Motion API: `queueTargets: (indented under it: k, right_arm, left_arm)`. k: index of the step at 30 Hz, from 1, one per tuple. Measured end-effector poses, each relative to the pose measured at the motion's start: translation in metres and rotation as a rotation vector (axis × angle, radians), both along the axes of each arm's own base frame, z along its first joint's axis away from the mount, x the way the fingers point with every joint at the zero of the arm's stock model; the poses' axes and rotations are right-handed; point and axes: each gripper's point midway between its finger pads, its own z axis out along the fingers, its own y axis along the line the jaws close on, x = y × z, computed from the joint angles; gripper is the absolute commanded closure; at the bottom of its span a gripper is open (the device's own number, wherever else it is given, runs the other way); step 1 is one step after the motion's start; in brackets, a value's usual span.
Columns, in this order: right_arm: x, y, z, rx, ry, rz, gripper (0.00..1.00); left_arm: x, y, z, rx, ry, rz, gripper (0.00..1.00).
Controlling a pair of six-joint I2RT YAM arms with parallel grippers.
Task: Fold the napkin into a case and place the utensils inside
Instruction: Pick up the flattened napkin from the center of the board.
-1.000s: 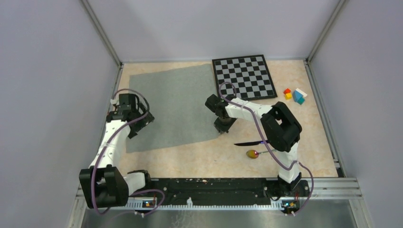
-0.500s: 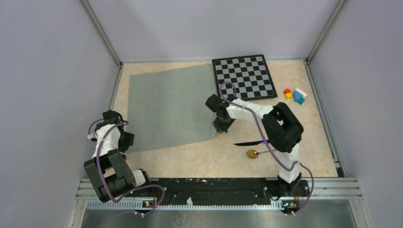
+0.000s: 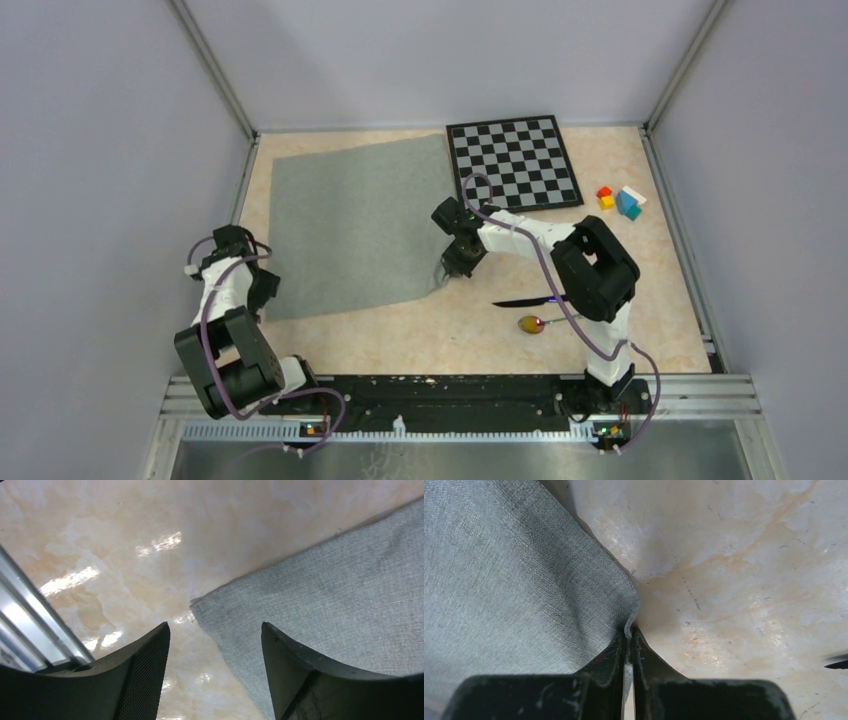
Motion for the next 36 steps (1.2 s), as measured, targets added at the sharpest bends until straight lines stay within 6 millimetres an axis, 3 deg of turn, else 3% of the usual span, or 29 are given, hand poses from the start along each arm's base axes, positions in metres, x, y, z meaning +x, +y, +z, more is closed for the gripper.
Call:
queueTargets:
  k: [5, 12, 18, 20, 23, 27, 32, 36]
  right_arm:
    - [0.002, 0.005, 0.000, 0.031, -0.004, 0.002, 1.00]
    - [0.003, 0.006, 0.000, 0.056, -0.001, -0.002, 1.00]
    - [0.004, 0.006, 0.000, 0.070, -0.004, -0.008, 1.00]
    - [0.004, 0.006, 0.000, 0.073, -0.006, -0.010, 1.00]
    - [0.003, 0.006, 0.000, 0.080, -0.009, -0.015, 1.00]
    - [0.003, 0.005, 0.000, 0.091, -0.021, -0.016, 1.00]
    - [0.004, 0.001, 0.002, 0.074, -0.062, 0.036, 1.00]
    - [-0.002, -0.019, 0.005, -0.022, -0.123, 0.156, 1.00]
  left_arm:
    - [0.009, -0.003, -0.013, -0.037, -0.003, -0.036, 0.30]
    - [0.003, -0.007, -0.029, -0.068, 0.054, -0.039, 0.33]
    - [0.008, -0.008, -0.032, -0.084, 0.040, -0.041, 0.43]
    - [0.009, -0.009, -0.034, -0.091, 0.044, -0.042, 0.52]
    - [0.014, -0.011, -0.036, -0.106, 0.026, -0.040, 0.79]
    - [0.020, -0.005, -0.036, -0.087, 0.007, -0.050, 0.98]
    - [0.022, -0.003, -0.030, -0.075, -0.013, -0.063, 1.00]
    - [0.017, -0.001, -0.014, -0.050, -0.023, -0.059, 1.00]
